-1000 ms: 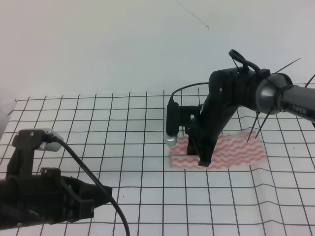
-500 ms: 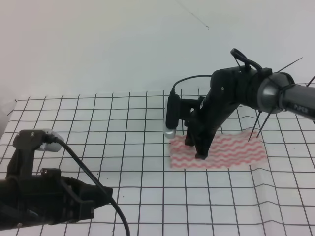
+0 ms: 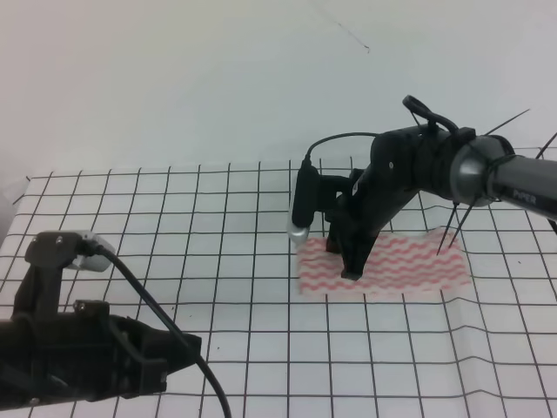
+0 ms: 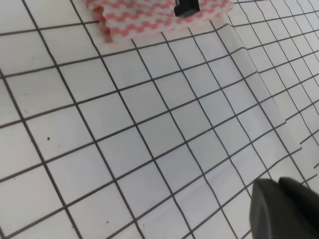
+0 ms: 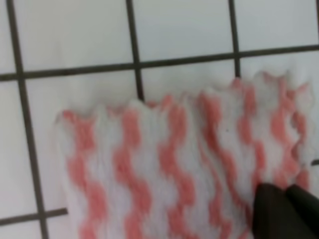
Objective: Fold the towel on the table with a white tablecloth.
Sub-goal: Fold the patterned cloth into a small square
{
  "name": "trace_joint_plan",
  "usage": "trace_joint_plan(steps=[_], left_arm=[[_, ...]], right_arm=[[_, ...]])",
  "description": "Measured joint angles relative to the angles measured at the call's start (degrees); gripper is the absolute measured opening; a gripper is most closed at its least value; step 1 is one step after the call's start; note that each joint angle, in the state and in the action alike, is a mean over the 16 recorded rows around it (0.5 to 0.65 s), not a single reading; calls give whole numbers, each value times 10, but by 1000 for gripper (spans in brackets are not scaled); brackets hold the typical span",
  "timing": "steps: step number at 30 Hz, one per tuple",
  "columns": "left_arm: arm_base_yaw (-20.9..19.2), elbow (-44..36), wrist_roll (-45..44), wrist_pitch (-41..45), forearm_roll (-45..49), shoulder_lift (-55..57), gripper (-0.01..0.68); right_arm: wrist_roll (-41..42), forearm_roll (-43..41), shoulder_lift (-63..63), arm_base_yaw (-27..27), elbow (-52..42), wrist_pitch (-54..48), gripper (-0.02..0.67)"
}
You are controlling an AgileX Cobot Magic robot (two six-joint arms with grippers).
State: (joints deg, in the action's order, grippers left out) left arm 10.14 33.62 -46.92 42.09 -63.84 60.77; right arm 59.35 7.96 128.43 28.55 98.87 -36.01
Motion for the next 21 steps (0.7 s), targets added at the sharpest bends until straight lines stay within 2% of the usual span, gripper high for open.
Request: trace_joint_plan(steps=[9, 14, 21], left_arm=[[0, 0, 0, 5, 0, 0, -2], [0, 0, 0, 6, 1, 0, -2], [0, 0, -1, 9, 0, 0, -1]], right_arm=[[-95, -57, -39, -11, 0, -5, 182], [-151, -75, -73, -32, 0, -49, 209], [-197, 7, -116, -86, -14, -121, 211]])
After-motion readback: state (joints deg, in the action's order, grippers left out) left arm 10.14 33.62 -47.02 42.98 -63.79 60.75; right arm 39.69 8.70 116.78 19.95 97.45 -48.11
